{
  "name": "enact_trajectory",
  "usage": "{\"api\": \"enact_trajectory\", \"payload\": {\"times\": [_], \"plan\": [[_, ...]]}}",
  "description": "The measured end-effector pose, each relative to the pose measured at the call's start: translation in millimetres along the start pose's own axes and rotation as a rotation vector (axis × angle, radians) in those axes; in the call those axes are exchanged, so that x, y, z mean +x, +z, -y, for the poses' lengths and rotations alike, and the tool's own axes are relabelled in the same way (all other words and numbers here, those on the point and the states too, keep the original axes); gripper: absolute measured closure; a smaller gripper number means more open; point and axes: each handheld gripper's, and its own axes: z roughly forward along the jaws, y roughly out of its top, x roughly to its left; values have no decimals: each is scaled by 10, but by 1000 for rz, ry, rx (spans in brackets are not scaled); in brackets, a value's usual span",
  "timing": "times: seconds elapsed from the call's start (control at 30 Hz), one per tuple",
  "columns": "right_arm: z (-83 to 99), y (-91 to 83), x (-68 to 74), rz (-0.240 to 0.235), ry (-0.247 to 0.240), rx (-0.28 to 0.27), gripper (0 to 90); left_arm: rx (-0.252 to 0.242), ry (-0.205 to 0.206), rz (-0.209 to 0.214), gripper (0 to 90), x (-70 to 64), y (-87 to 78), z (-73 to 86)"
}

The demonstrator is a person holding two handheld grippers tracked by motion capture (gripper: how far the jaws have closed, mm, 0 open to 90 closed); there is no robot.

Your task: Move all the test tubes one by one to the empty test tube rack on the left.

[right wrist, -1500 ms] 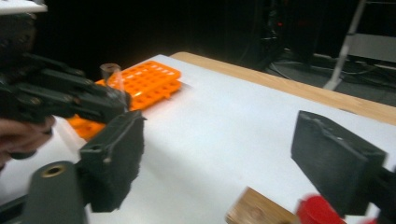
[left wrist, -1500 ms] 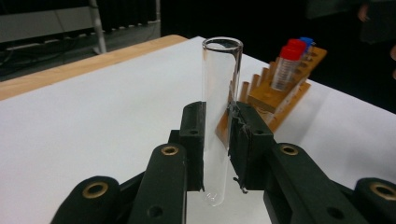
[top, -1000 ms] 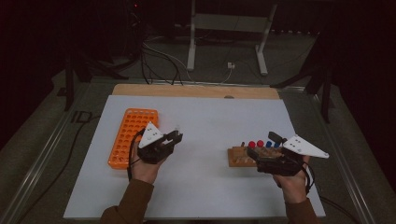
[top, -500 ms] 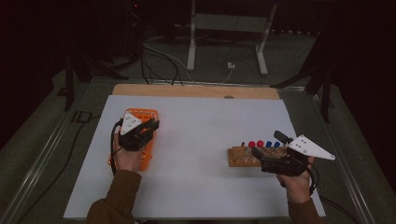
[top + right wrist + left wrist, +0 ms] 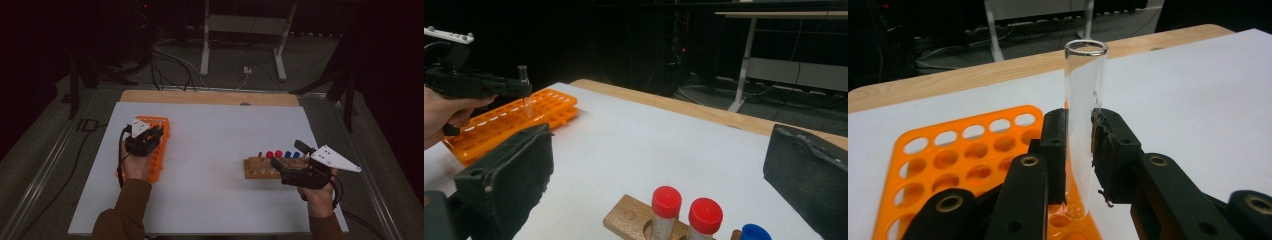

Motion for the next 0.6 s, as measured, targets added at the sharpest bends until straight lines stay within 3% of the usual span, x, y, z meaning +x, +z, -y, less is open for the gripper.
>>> {"api": "enact_trajectory", "payload": {"times": [0.33, 0.6], "plan": [[10, 12, 11, -6, -5, 7, 0, 34, -17, -8, 758, 88, 3, 93], [16, 11, 6, -9, -8, 10, 0, 148, 22, -7, 767, 50, 57, 116]]}}
